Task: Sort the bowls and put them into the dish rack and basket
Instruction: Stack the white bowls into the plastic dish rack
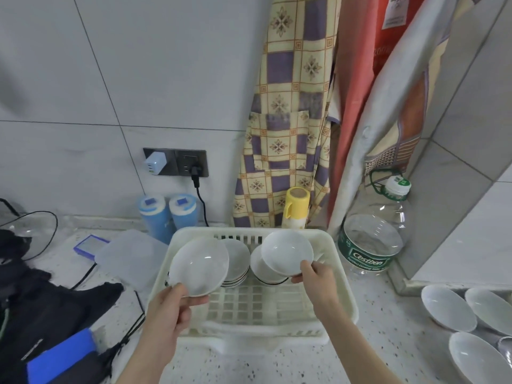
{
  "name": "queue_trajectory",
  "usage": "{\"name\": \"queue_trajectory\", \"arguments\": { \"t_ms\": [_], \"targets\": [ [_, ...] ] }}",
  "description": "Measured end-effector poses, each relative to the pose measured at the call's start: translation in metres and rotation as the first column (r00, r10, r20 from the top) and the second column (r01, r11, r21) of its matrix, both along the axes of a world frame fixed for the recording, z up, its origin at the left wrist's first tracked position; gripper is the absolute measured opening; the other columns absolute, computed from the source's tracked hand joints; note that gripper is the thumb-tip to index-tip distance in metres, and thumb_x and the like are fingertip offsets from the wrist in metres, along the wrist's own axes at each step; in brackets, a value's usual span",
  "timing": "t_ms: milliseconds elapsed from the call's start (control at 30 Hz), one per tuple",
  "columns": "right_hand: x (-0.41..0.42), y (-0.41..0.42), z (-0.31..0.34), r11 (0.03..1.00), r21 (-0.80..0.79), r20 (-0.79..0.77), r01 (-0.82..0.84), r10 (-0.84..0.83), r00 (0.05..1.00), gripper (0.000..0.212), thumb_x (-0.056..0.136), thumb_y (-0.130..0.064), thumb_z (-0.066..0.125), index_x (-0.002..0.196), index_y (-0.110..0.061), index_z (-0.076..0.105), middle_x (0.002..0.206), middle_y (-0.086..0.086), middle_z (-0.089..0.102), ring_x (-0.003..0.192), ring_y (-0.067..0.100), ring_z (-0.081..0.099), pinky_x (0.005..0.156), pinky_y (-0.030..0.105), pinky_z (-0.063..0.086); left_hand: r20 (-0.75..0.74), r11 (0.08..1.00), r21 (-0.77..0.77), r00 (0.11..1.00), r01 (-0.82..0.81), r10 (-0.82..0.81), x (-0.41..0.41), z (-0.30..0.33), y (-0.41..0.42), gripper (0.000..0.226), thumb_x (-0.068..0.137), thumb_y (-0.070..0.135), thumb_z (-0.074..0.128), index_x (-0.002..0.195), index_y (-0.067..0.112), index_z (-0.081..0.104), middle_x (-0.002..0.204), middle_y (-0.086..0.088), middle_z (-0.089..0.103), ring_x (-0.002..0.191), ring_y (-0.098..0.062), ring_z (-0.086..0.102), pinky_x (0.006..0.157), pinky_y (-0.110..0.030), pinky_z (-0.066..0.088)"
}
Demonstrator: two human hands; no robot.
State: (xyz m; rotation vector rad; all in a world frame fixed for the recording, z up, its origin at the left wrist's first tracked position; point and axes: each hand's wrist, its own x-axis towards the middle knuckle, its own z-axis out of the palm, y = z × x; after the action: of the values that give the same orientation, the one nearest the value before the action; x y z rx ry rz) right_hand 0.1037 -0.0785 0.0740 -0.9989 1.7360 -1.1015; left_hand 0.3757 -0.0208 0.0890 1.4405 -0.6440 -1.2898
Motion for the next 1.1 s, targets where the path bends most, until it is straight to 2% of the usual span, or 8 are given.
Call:
{"name": "queue_trajectory", "arguments": {
  "t_ms": [100,167,267,433,600,800,1033,1100],
  "targets": [
    [0.007,-0.007,-0.008,1.000,0.007,-0.052,-0.007,0.008,0.999,0.020,0.089,-0.021,0.050,0.085,-0.013,0.068,0.060,-0.002,0.070,0.065,0.015,0.058,0.051,0.025,0.040,-0.047,1.000,-0.026,0.999,-0.001,0.000,-0.001,-0.003,-0.019,0.020,0.094,0.006,0.044,0.102,-0.001,0.060,0.083,-0.027,0.074,0.035,-0.007,0.024,0.033,-0.018,0.018],
    [0.010,-0.010,-0.014,1.000,-0.002,-0.084,-0.007,0.007,0.996,0.015,0.089,-0.022,0.052,0.098,-0.019,0.064,0.064,-0.002,0.071,0.066,0.009,0.064,0.051,0.024,0.040,-0.066,0.999,-0.038,0.998,0.015,-0.017,-0.003,-0.006,-0.032,0.022,0.093,0.006,0.042,0.101,0.000,0.061,0.086,-0.027,0.074,0.036,-0.008,0.025,0.034,-0.018,0.020],
    [0.015,-0.015,-0.022,1.000,-0.015,-0.128,-0.023,0.021,0.992,0.022,0.089,-0.022,0.053,0.110,-0.028,0.057,0.068,-0.003,0.072,0.069,0.000,0.067,0.055,0.024,0.042,-0.109,0.997,-0.064,0.993,0.035,-0.041,-0.010,-0.012,-0.051,0.023,0.091,0.006,0.040,0.098,-0.001,0.061,0.086,-0.026,0.075,0.035,-0.008,0.027,0.033,-0.017,0.022],
    [0.018,-0.024,-0.033,1.000,0.001,-0.142,-0.025,0.025,0.990,0.020,0.088,-0.021,0.051,0.106,-0.030,0.055,0.063,-0.004,0.072,0.073,0.002,0.064,0.056,0.027,0.042,-0.155,0.994,-0.090,0.985,0.063,-0.077,-0.015,-0.027,-0.074,0.023,0.091,0.006,0.040,0.099,-0.002,0.060,0.087,-0.026,0.075,0.036,-0.007,0.028,0.034,-0.018,0.024],
    [0.017,-0.029,-0.042,0.999,0.026,-0.152,-0.031,0.035,0.988,0.022,0.090,-0.019,0.051,0.111,-0.026,0.055,0.058,-0.005,0.071,0.073,0.010,0.065,0.056,0.027,0.042,-0.178,0.992,-0.086,0.979,0.089,-0.103,-0.013,-0.041,-0.078,0.025,0.089,0.007,0.041,0.102,-0.004,0.060,0.091,-0.025,0.075,0.038,-0.008,0.029,0.037,-0.019,0.027],
    [0.016,-0.031,-0.046,0.997,0.050,-0.182,-0.063,0.071,0.981,0.016,0.093,-0.019,0.048,0.107,-0.024,0.055,0.060,-0.002,0.069,0.062,-0.005,0.061,0.053,0.023,0.040,-0.147,0.989,-0.080,0.980,0.125,-0.135,-0.010,-0.044,-0.080,0.026,0.091,0.006,0.039,0.104,-0.007,0.057,0.093,-0.024,0.075,0.038,-0.007,0.027,0.037,-0.018,0.025],
    [0.015,-0.033,-0.050,0.994,0.079,-0.195,-0.078,0.092,0.977,0.018,0.092,-0.020,0.048,0.108,-0.026,0.054,0.062,-0.002,0.070,0.060,0.000,0.063,0.049,0.017,0.039,-0.130,0.988,-0.066,0.980,0.141,-0.148,-0.011,-0.044,-0.078,0.028,0.090,0.006,0.040,0.107,-0.001,0.061,0.092,-0.022,0.076,0.038,-0.007,0.028,0.037,-0.018,0.027],
    [0.015,-0.033,-0.051,0.994,0.077,-0.189,-0.080,0.093,0.977,0.019,0.093,-0.019,0.047,0.109,-0.029,0.049,0.062,-0.002,0.070,0.059,-0.005,0.062,0.045,0.012,0.037,-0.133,0.988,-0.070,0.981,0.136,-0.144,-0.012,-0.042,-0.077,0.027,0.090,0.006,0.040,0.106,-0.001,0.061,0.093,-0.022,0.076,0.037,-0.007,0.028,0.037,-0.018,0.027]
  ]
}}
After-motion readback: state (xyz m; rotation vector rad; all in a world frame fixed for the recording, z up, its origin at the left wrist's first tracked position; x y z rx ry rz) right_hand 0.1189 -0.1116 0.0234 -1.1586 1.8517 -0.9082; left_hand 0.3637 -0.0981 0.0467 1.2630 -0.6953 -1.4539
